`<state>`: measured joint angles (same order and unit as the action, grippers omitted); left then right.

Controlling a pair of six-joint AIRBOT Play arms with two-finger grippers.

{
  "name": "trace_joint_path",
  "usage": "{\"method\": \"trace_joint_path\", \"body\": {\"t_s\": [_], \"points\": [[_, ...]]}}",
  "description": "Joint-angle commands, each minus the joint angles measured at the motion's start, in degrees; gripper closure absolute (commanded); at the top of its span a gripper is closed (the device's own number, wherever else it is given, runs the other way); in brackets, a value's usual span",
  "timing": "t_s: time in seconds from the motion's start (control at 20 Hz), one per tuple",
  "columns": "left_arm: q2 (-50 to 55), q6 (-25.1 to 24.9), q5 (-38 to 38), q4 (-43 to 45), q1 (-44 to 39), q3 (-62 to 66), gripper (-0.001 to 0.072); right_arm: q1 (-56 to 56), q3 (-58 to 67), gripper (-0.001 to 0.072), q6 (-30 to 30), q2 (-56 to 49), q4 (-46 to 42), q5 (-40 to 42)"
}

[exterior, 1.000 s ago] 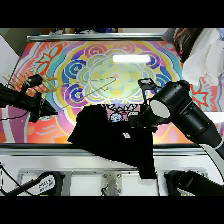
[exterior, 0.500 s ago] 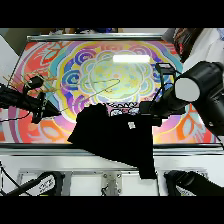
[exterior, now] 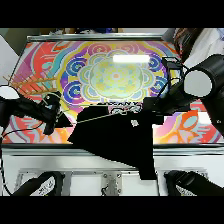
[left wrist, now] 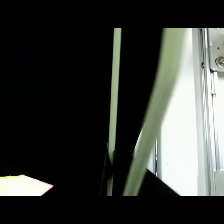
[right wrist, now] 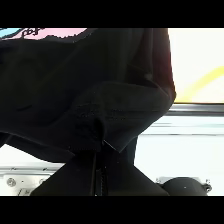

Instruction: Fold the clothes and pants, and hang the long-sleeved shirts on hangers.

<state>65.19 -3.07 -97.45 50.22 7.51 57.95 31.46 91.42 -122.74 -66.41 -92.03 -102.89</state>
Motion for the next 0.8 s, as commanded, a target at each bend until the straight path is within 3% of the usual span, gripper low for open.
{"method": "trace_joint_path", "body": {"t_s": [0.0,0.35,0.75], "points": [[-1.6,-1.4,3.6,-0.5,-4.0,-5.0,0.0690,0.0,0.1,0.0694,0.0,0.0,0.4,0.0],[3.6,1.7,3.7,-0.2,-9.7,0.7,0.0691,0.0,0.1,0.0694,0.0,0.0,0.9,0.0],[9.3,5.0,5.4,-0.4,-10.3,4.7,0.0691,0.0,0.1,0.0694,0.0,0.0,1.3,-0.1]]}}
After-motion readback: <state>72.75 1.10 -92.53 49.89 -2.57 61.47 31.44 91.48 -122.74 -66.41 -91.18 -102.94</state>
